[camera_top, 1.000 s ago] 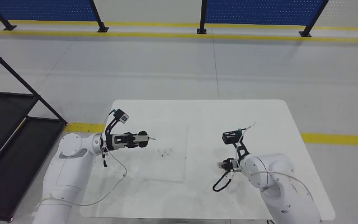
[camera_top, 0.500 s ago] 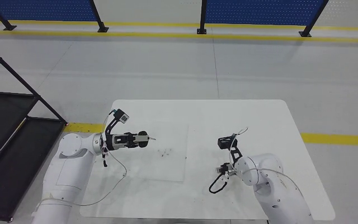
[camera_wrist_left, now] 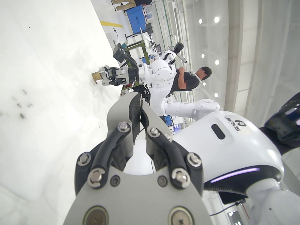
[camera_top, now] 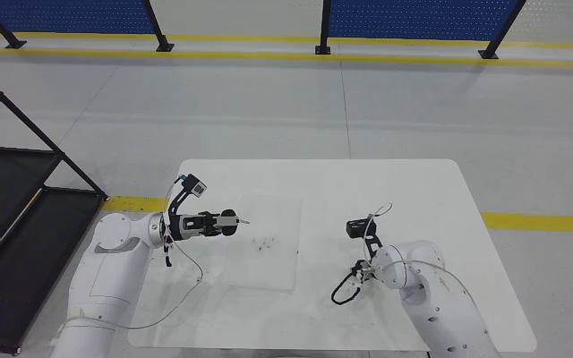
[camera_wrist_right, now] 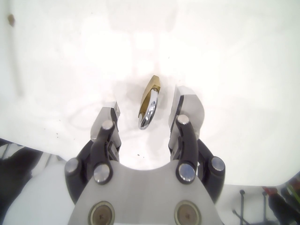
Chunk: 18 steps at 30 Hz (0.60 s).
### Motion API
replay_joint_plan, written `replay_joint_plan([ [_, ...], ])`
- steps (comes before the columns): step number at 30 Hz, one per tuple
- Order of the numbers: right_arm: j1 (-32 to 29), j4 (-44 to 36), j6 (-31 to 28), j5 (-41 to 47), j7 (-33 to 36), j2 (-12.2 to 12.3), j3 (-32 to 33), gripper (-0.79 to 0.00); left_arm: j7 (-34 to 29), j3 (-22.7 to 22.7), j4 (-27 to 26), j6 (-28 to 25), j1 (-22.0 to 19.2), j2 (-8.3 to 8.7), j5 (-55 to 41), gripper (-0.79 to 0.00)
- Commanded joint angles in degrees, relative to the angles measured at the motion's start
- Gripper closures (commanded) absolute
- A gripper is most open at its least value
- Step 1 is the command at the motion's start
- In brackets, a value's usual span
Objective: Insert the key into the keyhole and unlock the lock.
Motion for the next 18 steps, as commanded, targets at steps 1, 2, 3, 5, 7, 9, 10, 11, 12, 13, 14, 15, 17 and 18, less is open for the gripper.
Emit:
replay_joint_plan([
  [1,0.13,0.42,0.0,-0.25,0.0,-0.33,-0.16,-0.397,0.0,0.0,0.0,0.0,0.0,0.0,0.0,0.0],
  [2,0.2,0.63,0.0,-0.5,0.0,-0.49,-0.22,-0.391,0.0,0.0,0.0,0.0,0.0,0.0,0.0,0.0],
  [3,0.26,0.82,0.0,-0.81,0.0,-0.65,-0.28,-0.391,0.0,0.0,0.0,0.0,0.0,0.0,0.0,0.0],
  [5,0.35,1.1,0.0,-1.22,0.0,-0.96,-0.32,-0.363,0.0,0.0,0.0,0.0,0.0,0.0,0.0,0.0],
  [7,0.26,1.19,0.0,-1.76,0.0,-1.23,-0.32,-0.332,0.0,0.0,0.0,0.0,0.0,0.0,0.0,0.0],
  [9,-0.09,1.15,0.0,-2.31,0.0,-1.48,-0.17,-0.32,0.0,0.0,0.0,0.0,0.0,0.0,0.0,0.0],
  [10,-0.2,1.21,0.0,-2.51,0.0,-1.59,-0.06,-0.308,0.0,0.0,0.0,0.0,0.0,0.0,0.0,0.0],
  [11,-0.28,1.21,0.0,-2.68,0.0,-1.69,0.01,-0.305,0.0,0.0,0.0,0.0,0.0,0.0,0.0,0.0],
  [12,-0.37,1.21,0.0,-2.82,0.0,-1.79,0.06,-0.299,0.0,0.0,0.0,0.0,0.0,0.0,0.0,0.0],
  [13,-0.47,1.25,0.0,-3.06,0.0,-1.89,0.09,-0.296,0.0,0.0,0.0,0.0,0.0,0.0,0.0,0.0],
  [14,-0.57,1.29,0.0,-3.29,0.0,-1.97,0.11,-0.292,0.0,0.0,0.0,0.0,0.0,0.0,0.0,0.0],
  [15,-0.66,1.28,0.0,-3.46,0.0,-2.07,0.13,-0.289,0.0,0.0,0.0,0.0,0.0,0.0,0.0,0.0],
  [17,-0.8,1.3,0.0,-3.83,0.0,-2.23,0.22,-0.289,0.0,0.0,0.0,0.0,0.0,0.0,0.0,0.0],
  [18,-0.86,1.29,0.0,-4.04,0.0,-2.31,0.25,-0.289,0.0,0.0,0.0,0.0,0.0,0.0,0.0,0.0],
])
